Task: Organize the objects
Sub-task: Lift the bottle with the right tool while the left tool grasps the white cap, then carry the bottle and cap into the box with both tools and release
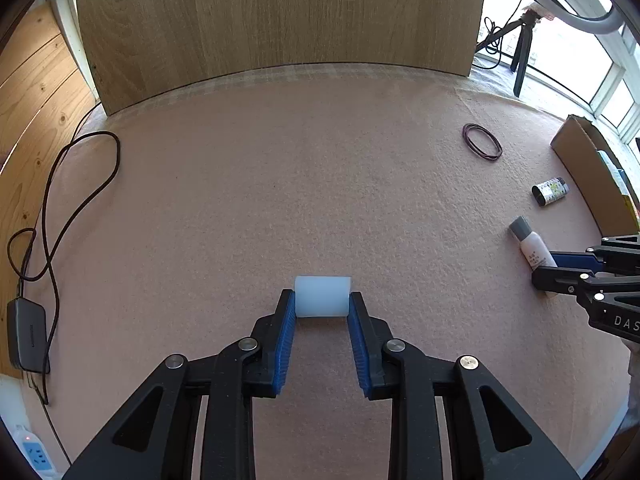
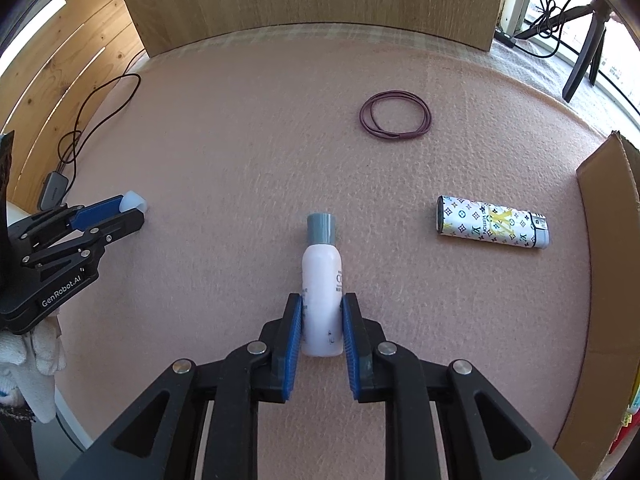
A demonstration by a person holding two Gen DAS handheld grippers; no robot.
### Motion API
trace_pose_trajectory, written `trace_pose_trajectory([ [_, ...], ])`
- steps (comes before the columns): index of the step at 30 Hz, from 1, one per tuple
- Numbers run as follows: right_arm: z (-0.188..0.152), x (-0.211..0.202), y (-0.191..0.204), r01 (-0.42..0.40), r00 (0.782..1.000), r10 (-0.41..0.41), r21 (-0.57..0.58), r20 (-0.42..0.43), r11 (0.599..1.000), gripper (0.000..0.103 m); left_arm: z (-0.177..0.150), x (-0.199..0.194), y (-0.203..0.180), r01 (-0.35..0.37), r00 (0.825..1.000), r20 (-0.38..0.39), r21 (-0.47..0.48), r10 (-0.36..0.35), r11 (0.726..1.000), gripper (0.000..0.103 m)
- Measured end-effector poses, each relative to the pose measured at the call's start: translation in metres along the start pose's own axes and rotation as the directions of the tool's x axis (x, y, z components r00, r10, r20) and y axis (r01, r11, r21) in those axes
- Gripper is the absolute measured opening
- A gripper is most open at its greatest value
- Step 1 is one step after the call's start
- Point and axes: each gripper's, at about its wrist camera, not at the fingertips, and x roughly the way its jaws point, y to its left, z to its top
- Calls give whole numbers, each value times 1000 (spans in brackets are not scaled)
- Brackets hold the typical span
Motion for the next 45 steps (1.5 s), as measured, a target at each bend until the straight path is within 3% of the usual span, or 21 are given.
trace_pose_trajectory([
  [18, -8, -15, -6, -15, 1000, 14, 19, 26, 1000, 18, 0, -14, 8, 16, 999, 35, -13, -15, 1000, 27],
  [28, -16, -39, -17, -46, 996, 42, 45, 75, 998, 18, -3, -50, 12, 32, 997, 73, -18, -31, 999, 28],
  [38, -33, -111, -64, -46, 980, 24, 110, 197, 993, 18, 36, -77, -61, 132, 980, 140, 81, -143, 988, 27],
  [45, -50, -158, -120, 25, 959, -78, 193, 273, 981, 18, 74, -81, -147, 209, 957, 167, 176, -239, 962, 28],
])
